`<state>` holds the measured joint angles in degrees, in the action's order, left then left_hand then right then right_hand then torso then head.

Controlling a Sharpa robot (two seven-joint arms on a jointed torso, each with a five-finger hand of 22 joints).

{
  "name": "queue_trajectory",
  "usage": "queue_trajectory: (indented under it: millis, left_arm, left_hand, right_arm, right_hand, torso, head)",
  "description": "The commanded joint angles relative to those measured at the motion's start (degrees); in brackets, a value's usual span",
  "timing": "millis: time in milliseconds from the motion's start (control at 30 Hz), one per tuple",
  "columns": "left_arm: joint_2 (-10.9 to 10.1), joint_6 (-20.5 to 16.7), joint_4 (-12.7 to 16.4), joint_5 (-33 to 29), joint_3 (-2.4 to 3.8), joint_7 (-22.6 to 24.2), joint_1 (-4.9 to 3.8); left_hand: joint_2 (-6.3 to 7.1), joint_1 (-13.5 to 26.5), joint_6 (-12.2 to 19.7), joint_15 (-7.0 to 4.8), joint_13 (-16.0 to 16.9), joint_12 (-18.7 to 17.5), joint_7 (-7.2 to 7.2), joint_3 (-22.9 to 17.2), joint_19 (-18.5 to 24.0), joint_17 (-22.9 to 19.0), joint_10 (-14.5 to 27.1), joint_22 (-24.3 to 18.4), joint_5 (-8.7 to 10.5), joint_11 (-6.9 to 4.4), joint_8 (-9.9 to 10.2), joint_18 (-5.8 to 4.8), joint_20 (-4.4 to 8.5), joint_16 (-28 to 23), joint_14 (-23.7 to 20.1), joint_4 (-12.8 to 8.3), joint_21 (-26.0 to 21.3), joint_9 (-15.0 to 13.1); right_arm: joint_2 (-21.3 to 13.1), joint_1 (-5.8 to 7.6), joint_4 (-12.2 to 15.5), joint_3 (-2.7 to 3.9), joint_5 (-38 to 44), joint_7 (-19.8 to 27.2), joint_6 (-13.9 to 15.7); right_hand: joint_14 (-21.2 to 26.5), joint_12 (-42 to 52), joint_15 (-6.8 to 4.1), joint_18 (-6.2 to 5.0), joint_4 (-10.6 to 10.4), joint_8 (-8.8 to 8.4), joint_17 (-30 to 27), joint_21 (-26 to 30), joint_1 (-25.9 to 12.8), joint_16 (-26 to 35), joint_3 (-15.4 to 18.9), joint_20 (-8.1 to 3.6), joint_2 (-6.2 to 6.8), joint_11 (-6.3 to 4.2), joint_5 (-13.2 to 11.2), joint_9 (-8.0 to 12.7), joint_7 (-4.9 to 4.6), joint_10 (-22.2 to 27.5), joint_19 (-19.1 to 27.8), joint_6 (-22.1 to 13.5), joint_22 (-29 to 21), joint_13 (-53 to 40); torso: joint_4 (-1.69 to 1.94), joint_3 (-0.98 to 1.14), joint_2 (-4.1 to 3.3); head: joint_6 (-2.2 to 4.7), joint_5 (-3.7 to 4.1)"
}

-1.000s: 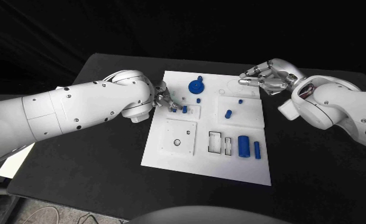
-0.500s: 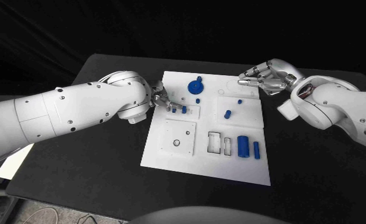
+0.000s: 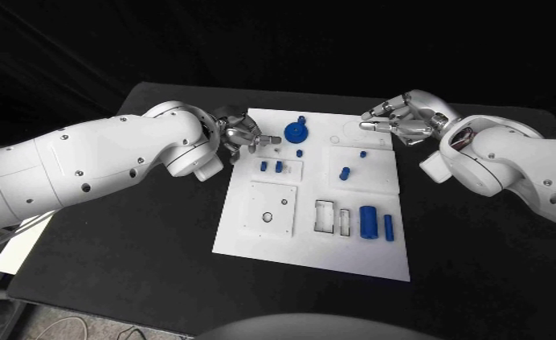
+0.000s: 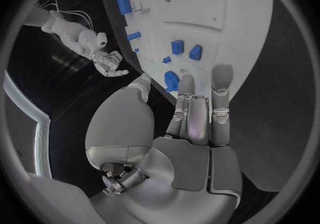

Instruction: Assemble the parts on the task board

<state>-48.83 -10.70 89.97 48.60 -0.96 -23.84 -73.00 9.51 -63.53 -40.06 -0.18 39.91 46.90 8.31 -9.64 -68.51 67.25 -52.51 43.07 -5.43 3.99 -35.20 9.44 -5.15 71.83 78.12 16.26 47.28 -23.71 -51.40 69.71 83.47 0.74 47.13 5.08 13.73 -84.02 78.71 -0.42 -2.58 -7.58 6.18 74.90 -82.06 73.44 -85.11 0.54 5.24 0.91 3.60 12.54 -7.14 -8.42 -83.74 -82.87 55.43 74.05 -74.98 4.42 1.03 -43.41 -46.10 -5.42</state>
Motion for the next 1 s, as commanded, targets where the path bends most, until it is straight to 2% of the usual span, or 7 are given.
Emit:
queue_trajectory:
  millis: [33,100,167,433,600,733,1000]
  left_arm:
    - [0.41,-3.04,-0.36,-4.22,0.07,12.05,-0.22]
    - [1.09,-3.05,-0.96,-0.32,0.07,13.80,-0.32]
    - [2.18,-2.87,-1.89,4.83,0.06,15.15,-0.42]
    - [7.29,-2.83,-5.99,22.63,-0.58,18.98,-0.50]
    - [9.51,-2.37,-7.78,29.95,-1.05,18.88,-0.47]
    - [10.70,-0.71,-8.58,33.96,-1.35,17.91,-0.46]
    - [12.90,1.86,-10.53,38.54,-2.05,16.49,-0.34]
  left_hand:
    - [-1.35,-7.70,1.38,2.00,-3.99,-4.83,1.91,-2.70,6.05,-18.05,5.70,-6.94,0.25,1.89,1.82,0.67,-1.75,-18.81,-14.32,-2.86,-9.43,2.40]
    - [-2.17,-13.03,1.52,2.14,-6.43,-7.06,1.88,-5.52,7.14,-20.56,6.62,-8.79,0.16,2.20,3.27,0.86,-2.40,-21.68,-16.68,-5.47,-12.09,4.04]
    - [-0.99,-15.85,-0.95,1.65,-11.23,-10.51,1.43,-8.18,4.69,-22.42,5.09,-10.54,0.33,1.93,5.77,1.35,-2.31,-22.11,-15.09,-6.73,-13.58,7.25]
    - [2.65,-17.59,-8.75,0.28,-21.90,-17.42,-0.51,-12.29,-2.72,-15.41,0.21,-9.20,0.40,0.40,13.00,1.06,-0.62,-12.09,-5.37,-8.83,-10.22,14.80]
    - [3.33,-16.25,-11.02,-0.28,-24.53,-18.32,-1.11,-10.49,-10.29,-6.26,-0.81,7.29,0.48,0.04,15.22,-1.74,-0.16,-2.86,1.21,-8.90,6.30,16.85]
    - [3.05,-16.12,-12.67,-0.93,-26.03,-18.76,-1.79,-9.39,-13.23,-1.41,-1.45,15.93,0.56,-0.47,16.32,-3.18,0.43,2.00,4.32,-9.11,14.64,17.84]
    - [2.22,-16.45,-15.06,-2.72,-28.81,-20.85,-2.55,-8.28,-15.68,3.84,-2.23,23.09,1.31,-1.01,18.19,-4.32,2.06,6.86,7.80,-9.39,21.45,18.91]
  right_arm:
    - [0.06,-0.10,-0.08,0.01,0.04,0.46,-0.74]
    - [0.05,-0.12,-0.10,0.01,0.03,0.47,-0.70]
    - [0.06,-0.13,-0.13,0.01,0.03,0.50,-0.64]
    - [0.31,-0.20,-0.23,0.01,0.01,0.82,-0.29]
    - [0.28,-0.27,-0.23,0.01,-0.13,1.07,0.08]
    - [0.35,-0.30,-0.19,0.01,-0.18,1.21,0.25]
    - [0.44,-0.32,-0.11,0.01,-0.23,1.38,0.32]
  right_hand:
    - [-4.04,-0.26,-0.45,-0.76,-0.04,0.28,6.62,0.24,-0.13,0.32,0.33,-0.13,-0.58,-0.10,0.02,-0.07,0.00,0.37,0.35,-0.43,-0.05,-8.29]
    - [-4.04,-0.26,-0.45,-0.76,-0.04,0.28,6.62,0.24,-0.13,0.32,0.33,-0.13,-0.58,-0.10,0.02,-0.07,0.00,0.37,0.35,-0.43,-0.05,-8.29]
    - [-4.04,-0.26,-0.45,-0.76,-0.04,0.28,6.62,0.24,-0.13,0.32,0.33,-0.13,-0.58,-0.10,0.02,-0.07,0.00,0.37,0.35,-0.43,-0.05,-8.29]
    - [-4.04,-0.28,-0.45,-0.76,-0.04,0.27,6.62,0.26,-0.13,0.32,0.36,-0.14,-0.60,-0.10,0.04,-0.07,0.00,0.38,0.35,-0.46,-0.07,-8.28]
    - [-4.04,-0.29,-0.45,-0.77,-0.04,0.27,6.62,0.26,-0.13,0.33,0.36,-0.14,-0.60,-0.10,0.04,-0.07,0.00,0.38,0.36,-0.46,-0.08,-8.27]
    - [-4.04,-0.32,-0.45,-0.79,-0.03,0.27,6.59,0.31,-0.11,0.34,0.36,-0.14,-0.62,-0.09,0.06,-0.07,-0.01,0.41,0.40,-0.48,-0.17,-8.25]
    - [-4.04,-0.32,-0.45,-0.79,-0.03,0.27,6.59,0.31,-0.11,0.34,0.36,-0.14,-0.62,-0.09,0.06,-0.07,-0.01,0.41,0.40,-0.48,-0.17,-8.25]
  torso:
    - [0.00,0.01,0.02]
    - [0.03,0.03,0.05]
    - [0.09,0.06,0.07]
    - [-0.28,-0.08,-0.06]
    - [-0.33,-0.02,-0.05]
    - [-0.30,-0.05,-0.03]
    - [-0.33,-0.11,-0.10]
  head:
    - [0.19,0.15]
    - [0.28,0.27]
    - [0.59,0.48]
    - [1.38,0.59]
    - [1.50,0.61]
    - [1.50,0.70]
    - [1.54,0.79]
